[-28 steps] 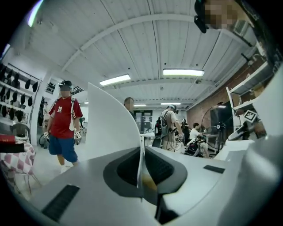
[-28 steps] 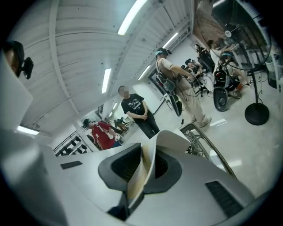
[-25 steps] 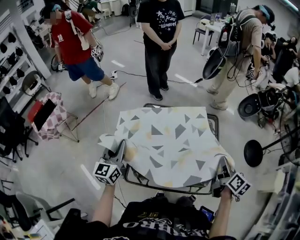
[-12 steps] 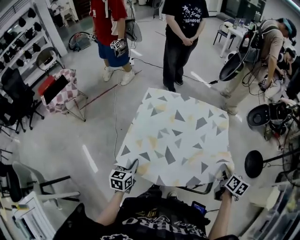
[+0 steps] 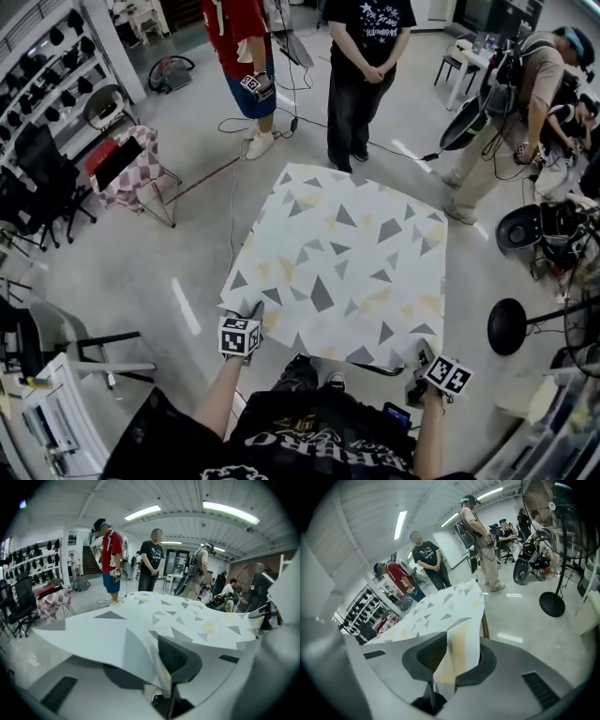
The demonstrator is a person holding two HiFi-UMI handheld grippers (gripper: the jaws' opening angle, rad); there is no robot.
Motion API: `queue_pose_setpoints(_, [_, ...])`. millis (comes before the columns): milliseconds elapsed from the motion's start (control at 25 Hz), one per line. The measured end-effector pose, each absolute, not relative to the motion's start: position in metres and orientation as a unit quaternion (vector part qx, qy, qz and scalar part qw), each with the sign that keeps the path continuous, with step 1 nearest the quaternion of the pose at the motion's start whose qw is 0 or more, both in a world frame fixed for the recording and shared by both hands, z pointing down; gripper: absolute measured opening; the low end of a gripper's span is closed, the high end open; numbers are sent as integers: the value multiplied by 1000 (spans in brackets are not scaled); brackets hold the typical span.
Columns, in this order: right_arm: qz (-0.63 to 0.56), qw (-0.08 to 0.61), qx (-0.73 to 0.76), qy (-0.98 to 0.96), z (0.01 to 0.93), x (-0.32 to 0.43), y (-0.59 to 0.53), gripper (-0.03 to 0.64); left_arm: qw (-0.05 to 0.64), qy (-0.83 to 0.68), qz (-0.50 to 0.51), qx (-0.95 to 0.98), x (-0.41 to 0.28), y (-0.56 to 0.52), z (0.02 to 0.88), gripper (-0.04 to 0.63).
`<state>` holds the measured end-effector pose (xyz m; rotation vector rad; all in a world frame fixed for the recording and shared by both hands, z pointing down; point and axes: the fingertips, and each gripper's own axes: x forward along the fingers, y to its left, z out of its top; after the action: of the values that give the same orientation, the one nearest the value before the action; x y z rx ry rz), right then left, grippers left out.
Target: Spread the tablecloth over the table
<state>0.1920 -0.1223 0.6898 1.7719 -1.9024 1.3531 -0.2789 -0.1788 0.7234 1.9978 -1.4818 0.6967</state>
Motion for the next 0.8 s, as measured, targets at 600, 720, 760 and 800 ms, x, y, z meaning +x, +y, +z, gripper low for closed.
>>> queue_pose_setpoints(600, [489,166,525,-676,732,197,-68,249,279,-559,320,712,-220,-114,733,334])
queue_pose_setpoints(720, [496,151,524,-676,729,197,-53,249,285,-561,307,714,-205,-93,727,334])
queue_pose_setpoints(760, [494,147,523,-679,726,196,-50,249,283,-559,305,717,-199,-87,725,334])
queue_pose_setpoints(800, [491,145,521,-683,723,196,-48,249,279,-554,306,723,-192,-82,722,333])
